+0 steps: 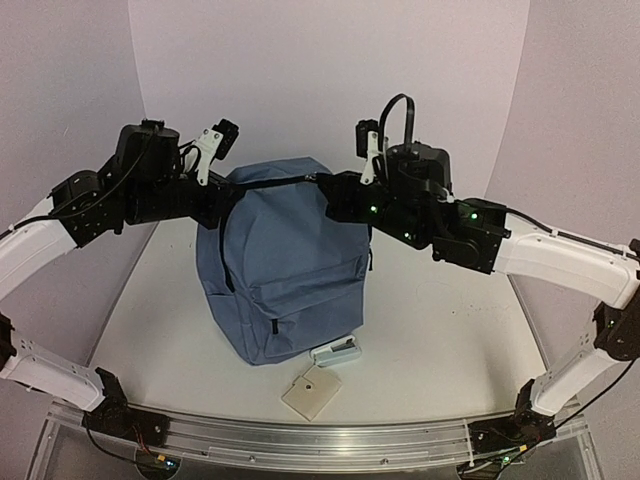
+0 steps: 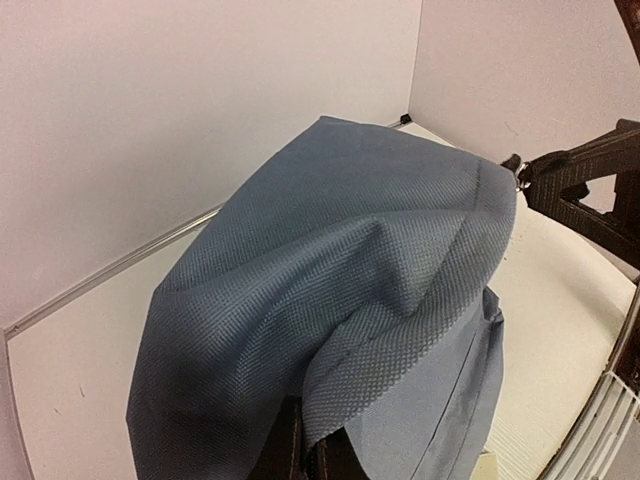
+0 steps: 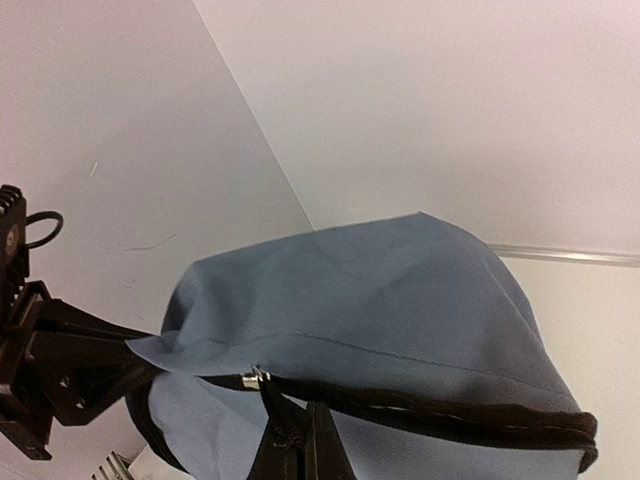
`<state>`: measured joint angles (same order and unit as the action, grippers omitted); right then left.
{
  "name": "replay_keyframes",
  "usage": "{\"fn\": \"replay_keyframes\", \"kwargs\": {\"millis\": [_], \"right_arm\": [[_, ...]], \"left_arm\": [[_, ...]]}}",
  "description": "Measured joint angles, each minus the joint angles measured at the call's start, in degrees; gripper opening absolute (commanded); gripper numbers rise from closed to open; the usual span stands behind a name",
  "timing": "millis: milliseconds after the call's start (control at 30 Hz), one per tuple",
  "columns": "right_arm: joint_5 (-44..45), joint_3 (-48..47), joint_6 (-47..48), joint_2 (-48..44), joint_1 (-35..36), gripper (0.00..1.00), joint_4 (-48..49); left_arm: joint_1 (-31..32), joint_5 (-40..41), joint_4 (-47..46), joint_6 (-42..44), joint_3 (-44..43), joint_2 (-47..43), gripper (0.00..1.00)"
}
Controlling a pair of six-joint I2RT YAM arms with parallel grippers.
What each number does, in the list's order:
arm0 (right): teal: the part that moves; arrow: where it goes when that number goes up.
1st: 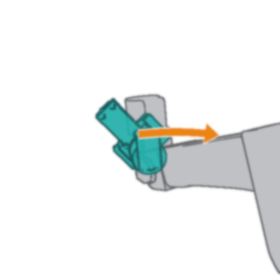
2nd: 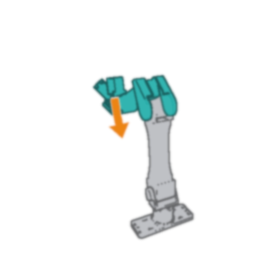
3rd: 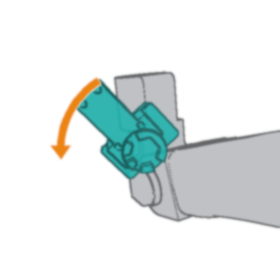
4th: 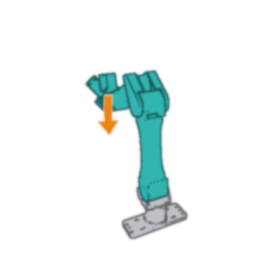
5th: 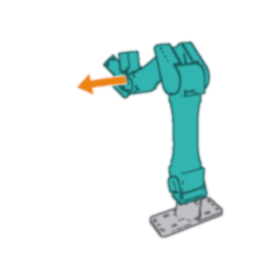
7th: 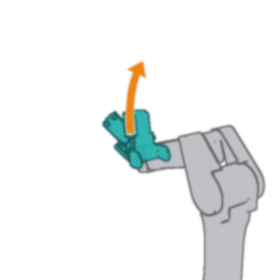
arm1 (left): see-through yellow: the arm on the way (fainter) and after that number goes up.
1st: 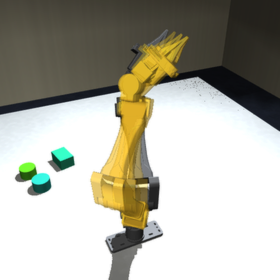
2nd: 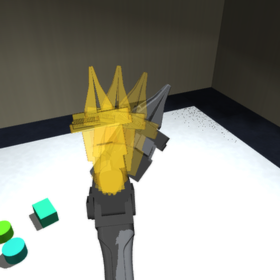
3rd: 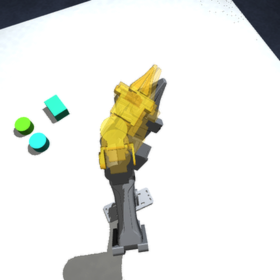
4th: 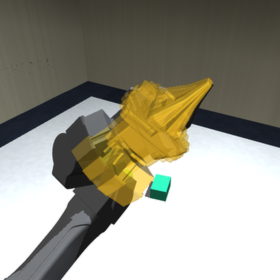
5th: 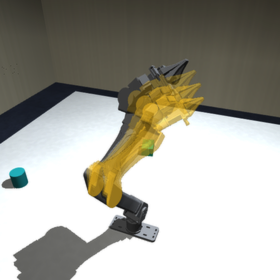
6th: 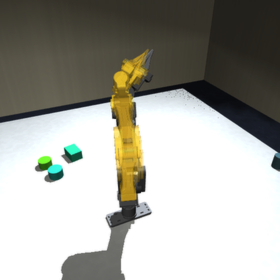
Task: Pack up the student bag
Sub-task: Zip the student bag at the center of the board.
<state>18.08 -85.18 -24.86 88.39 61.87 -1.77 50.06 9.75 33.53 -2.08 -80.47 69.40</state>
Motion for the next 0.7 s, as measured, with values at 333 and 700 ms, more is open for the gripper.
{"fn": "replay_keyframes", "kwargs": {"millis": [333,700], "right_arm": [[-10.9,15.0,-7.3,-6.5,-7.5,0.00,3.3],[-18.7,18.8,-10.5,-11.8,-10.0,0.00,5.1]], "left_arm": [[-1.5,0.9,0.8,-1.4,0.0,0.0,0.00],[-1.8,-2.8,1.0,2.0,-0.3,0.0,0.30]]}}
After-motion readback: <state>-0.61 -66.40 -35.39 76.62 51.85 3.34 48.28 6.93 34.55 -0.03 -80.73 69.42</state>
